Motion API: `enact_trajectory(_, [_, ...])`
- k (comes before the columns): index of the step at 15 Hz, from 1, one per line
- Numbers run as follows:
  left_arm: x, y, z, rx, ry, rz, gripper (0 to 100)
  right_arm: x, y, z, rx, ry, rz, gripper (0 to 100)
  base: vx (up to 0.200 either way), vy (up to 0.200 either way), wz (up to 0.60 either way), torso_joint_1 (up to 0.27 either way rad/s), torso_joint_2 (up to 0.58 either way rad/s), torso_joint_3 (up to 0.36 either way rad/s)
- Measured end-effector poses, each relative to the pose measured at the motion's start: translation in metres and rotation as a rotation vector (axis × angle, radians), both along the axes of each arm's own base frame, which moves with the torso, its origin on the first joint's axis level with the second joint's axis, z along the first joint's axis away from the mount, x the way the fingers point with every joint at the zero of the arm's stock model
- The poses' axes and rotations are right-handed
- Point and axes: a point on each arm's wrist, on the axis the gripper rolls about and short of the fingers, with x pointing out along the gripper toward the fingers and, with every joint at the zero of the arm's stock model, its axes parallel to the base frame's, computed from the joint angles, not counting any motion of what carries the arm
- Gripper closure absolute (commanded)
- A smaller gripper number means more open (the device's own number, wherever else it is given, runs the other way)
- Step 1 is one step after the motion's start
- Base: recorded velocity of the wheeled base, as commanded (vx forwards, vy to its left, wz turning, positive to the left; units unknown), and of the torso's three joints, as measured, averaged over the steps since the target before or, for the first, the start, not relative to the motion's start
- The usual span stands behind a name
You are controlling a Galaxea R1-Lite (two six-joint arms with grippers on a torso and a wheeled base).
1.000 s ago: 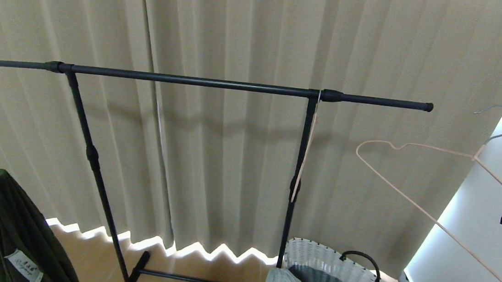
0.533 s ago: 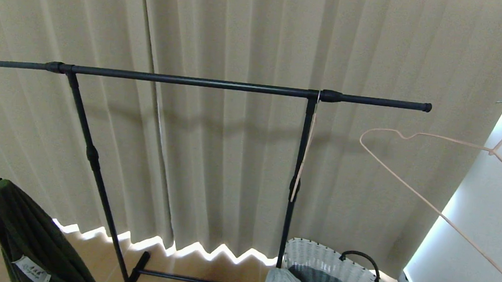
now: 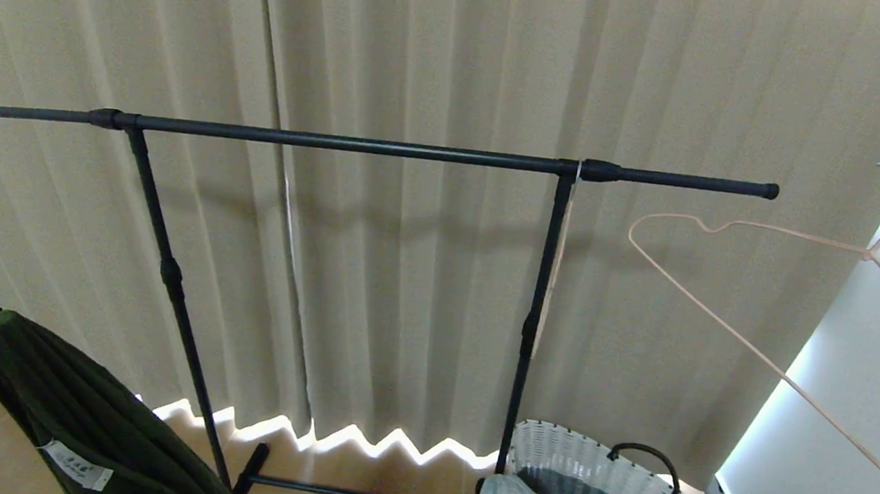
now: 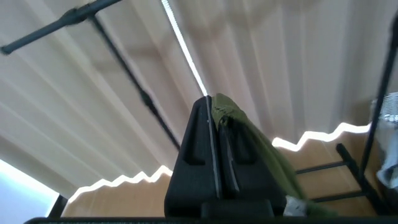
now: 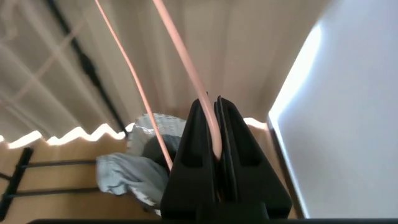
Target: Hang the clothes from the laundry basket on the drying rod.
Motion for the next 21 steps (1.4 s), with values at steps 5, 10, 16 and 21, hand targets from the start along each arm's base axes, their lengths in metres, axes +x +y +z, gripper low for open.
enact_trajectory(5, [-0.001,0.0,0.001,0.003,-0.009,0.002,100,-0.003,0.007,0.01,0.004,-0.046,0.057,100,0.0,0.2,0.0,0.004,0.01,0.001])
enact_trajectory(10, [-0.002,0.0,0.0,0.005,-0.007,0.001,100,-0.004,0.019,0.01,0.003,-0.04,0.152,100,0.0,0.2,0.0,-0.001,0.0,-0.001])
enact_trajectory(16, [-0.001,0.0,-0.002,0.01,0.003,-0.003,100,0.007,0.032,-0.001,-0.009,0.037,0.227,100,0.0,0.1,0.0,0.002,0.0,0.003])
enact_trajectory(21, [0.0,-0.001,-0.005,0.043,0.016,-0.012,100,0.006,0.046,-0.02,-0.03,0.122,0.321,100,0.0,0.0,0.0,0.0,0.0,0.0])
